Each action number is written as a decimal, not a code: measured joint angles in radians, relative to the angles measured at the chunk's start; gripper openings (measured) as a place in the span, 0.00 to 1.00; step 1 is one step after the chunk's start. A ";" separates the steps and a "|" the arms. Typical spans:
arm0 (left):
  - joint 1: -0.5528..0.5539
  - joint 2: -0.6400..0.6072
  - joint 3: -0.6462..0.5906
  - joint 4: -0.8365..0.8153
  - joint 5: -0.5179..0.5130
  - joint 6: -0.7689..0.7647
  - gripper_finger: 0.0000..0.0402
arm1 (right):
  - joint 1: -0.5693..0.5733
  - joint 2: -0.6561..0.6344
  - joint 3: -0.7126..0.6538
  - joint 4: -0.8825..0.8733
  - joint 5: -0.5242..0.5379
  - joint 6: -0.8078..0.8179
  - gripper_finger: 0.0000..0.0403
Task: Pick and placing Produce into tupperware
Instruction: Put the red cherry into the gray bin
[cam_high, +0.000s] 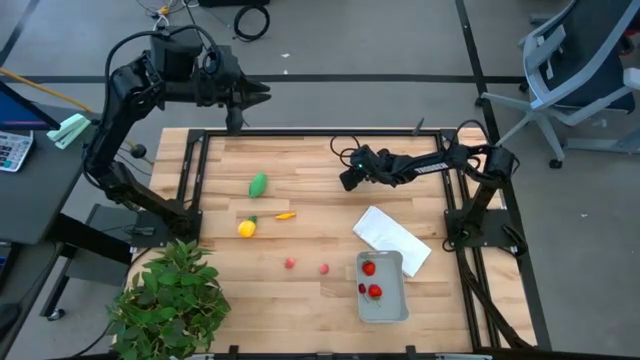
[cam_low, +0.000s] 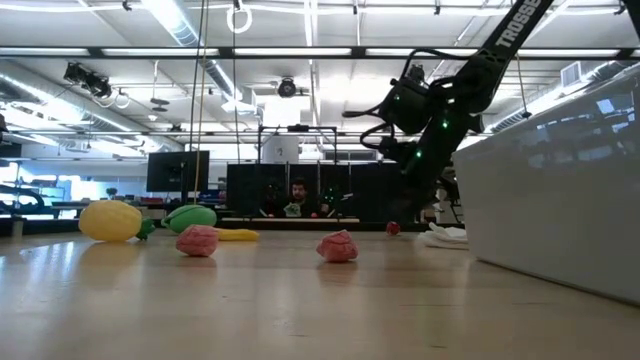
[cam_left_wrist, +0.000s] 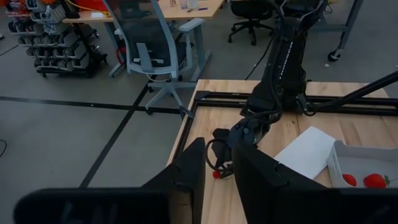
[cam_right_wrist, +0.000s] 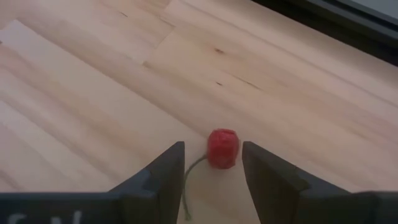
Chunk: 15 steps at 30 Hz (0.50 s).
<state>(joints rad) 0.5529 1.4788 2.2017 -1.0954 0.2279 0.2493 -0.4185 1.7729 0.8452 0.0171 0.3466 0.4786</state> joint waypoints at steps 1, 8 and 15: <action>0.000 0.000 0.000 0.000 0.000 0.000 0.22 | 0.003 0.000 0.000 0.001 0.000 0.000 0.42; 0.000 0.000 0.000 0.000 0.000 0.000 0.22 | 0.002 0.005 0.000 0.004 0.006 0.015 0.42; 0.000 0.000 0.000 0.000 0.000 0.001 0.21 | 0.002 0.061 -0.002 0.048 0.042 -0.009 0.42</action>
<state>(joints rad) 0.5533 1.4788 2.2017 -1.0954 0.2279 0.2501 -0.4167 1.8337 0.8436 0.0653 0.3884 0.4695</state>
